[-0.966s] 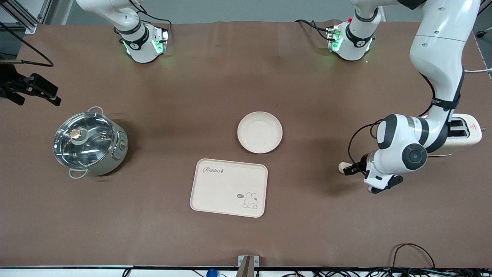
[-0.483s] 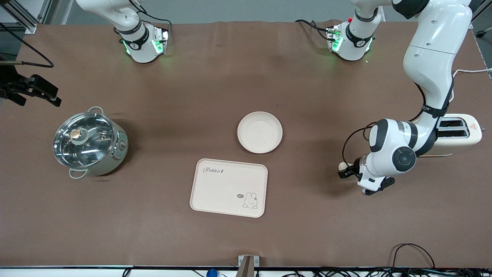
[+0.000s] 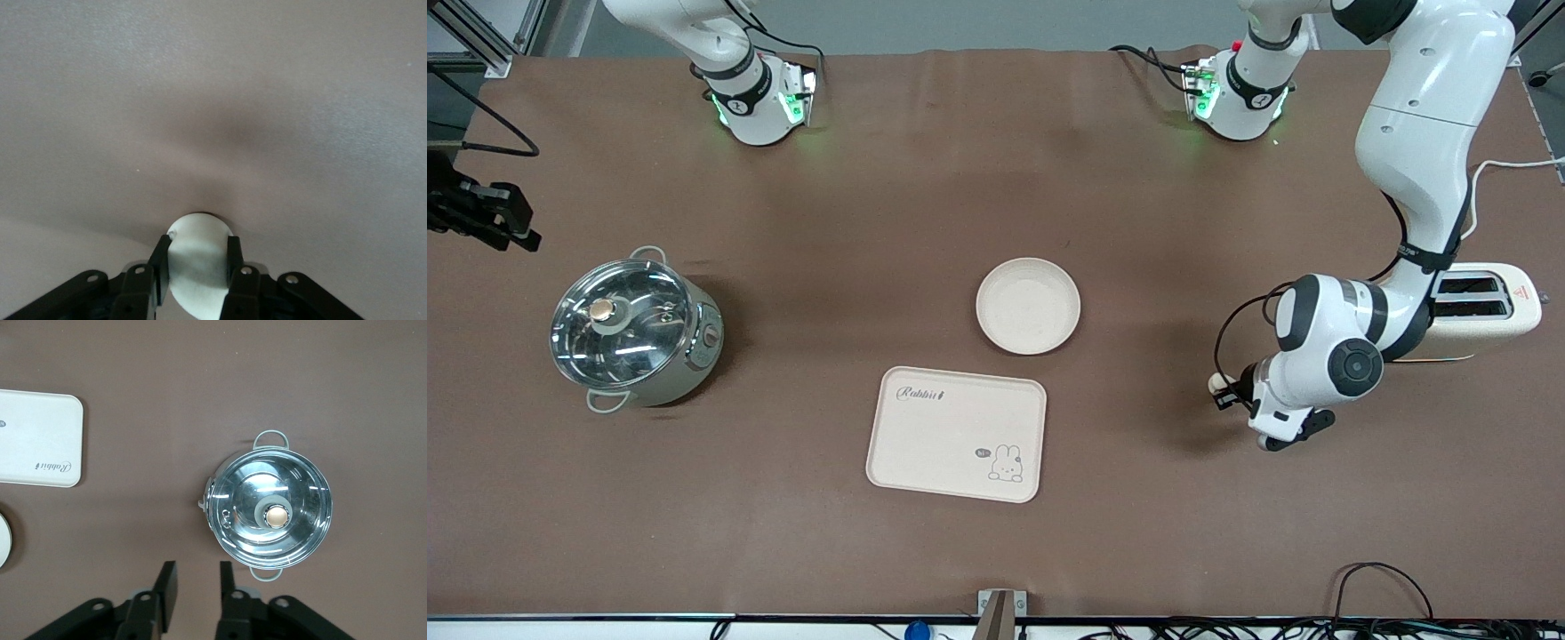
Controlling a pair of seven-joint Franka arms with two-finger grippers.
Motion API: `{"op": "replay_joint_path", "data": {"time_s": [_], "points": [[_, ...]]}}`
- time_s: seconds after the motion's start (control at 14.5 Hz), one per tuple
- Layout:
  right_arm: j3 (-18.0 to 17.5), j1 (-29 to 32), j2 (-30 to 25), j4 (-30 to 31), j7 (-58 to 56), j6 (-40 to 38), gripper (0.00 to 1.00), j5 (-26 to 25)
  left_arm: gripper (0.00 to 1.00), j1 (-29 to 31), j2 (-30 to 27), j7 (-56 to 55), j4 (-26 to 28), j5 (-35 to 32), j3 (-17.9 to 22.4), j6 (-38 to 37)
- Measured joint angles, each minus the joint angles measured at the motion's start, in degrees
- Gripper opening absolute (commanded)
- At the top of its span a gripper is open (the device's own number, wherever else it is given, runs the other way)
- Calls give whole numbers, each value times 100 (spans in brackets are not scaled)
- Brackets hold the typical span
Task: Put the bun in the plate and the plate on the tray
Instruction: 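Close the left gripper on the white bun and lift it, then carry the bun with the left gripper over the white plate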
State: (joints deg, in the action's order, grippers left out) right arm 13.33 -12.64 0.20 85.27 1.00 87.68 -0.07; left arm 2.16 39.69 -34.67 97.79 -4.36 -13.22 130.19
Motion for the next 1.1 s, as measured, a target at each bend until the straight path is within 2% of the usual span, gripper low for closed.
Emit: {"op": "replay_joint_path", "data": {"time_s": [0.21, 0.28, 0.34, 0.41, 0.48, 0.55, 0.62, 0.83, 0.97, 1.1], "points": [[1, 2, 1, 1, 0, 0, 0, 6, 31, -28, -15, -170, -23, 0, -241, -49], [2, 5, 1, 1, 0, 0, 5, 12, 32, -35, -41, -290, -36, 0, -413, -150], [3, 11, 1, 2, 0, 0, 27, 15, 32, -44, -69, -482, -72, 0, -617, -278], [5, 18, 2, 2, 0, 0, 41, 19, 32, -69, -97, -766, -123, 0, -860, -415], [6, 21, 2, 2, 0, -1, 63, 21, 32, -139, -123, -1122, -166, 0, -1088, -508], [6, 24, 2, 2, 0, -5, 78, 22, 32, -293, -147, -1544, -202, -2, -1256, -553], [7, 26, 2, 2, 0, -12, 100, 25, 32, -532, -165, -1956, -231, -3, -1337, -566], [6, 28, 3, 5, -3, -16, 100, 30, 36, -1390, -165, -2959, -318, -4, -1351, -567], [0, 28, 7, 8, -38, -67, 100, 33, 38, -1762, -134, -3328, -320, -4, -1337, -567], [-13, 25, 70, 38, -80, -281, 100, 37, 50, -1956, -49, -3447, -319, -4, -1330, -567]]}}
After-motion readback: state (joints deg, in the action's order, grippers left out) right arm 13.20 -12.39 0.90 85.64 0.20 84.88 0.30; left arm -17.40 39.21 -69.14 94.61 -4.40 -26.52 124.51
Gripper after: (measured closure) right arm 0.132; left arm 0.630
